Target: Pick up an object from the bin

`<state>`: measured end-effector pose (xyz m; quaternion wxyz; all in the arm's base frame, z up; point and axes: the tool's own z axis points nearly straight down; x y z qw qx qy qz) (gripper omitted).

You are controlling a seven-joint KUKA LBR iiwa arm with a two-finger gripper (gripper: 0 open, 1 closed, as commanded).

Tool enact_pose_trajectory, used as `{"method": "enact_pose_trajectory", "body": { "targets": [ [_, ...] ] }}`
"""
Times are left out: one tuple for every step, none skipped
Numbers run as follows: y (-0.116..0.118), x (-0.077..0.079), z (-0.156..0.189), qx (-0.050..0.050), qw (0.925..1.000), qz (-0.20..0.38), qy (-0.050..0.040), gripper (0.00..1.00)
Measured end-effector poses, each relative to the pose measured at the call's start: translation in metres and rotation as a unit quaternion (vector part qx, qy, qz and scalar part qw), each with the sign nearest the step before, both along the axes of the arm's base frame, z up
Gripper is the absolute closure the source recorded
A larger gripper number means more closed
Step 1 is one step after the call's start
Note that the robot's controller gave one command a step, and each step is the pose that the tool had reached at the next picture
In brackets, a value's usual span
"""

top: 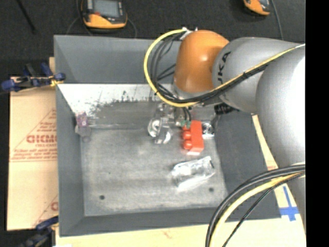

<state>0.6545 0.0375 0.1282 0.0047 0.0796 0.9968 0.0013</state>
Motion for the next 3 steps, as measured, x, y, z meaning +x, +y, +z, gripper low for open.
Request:
{"method": "enact_pose_trajectory", "body": {
  "targets": [
    [0.0, 0.001, 0.004, 0.0, 1.0, 0.0, 0.0016, 1.0],
    [-0.001, 0.003, 0.021, 0.0, 1.0, -0.001, 0.0009, 1.0],
    [-0.001, 0.004, 0.028, 0.0, 1.0, -0.001, 0.0003, 1.0]
  ]
}}
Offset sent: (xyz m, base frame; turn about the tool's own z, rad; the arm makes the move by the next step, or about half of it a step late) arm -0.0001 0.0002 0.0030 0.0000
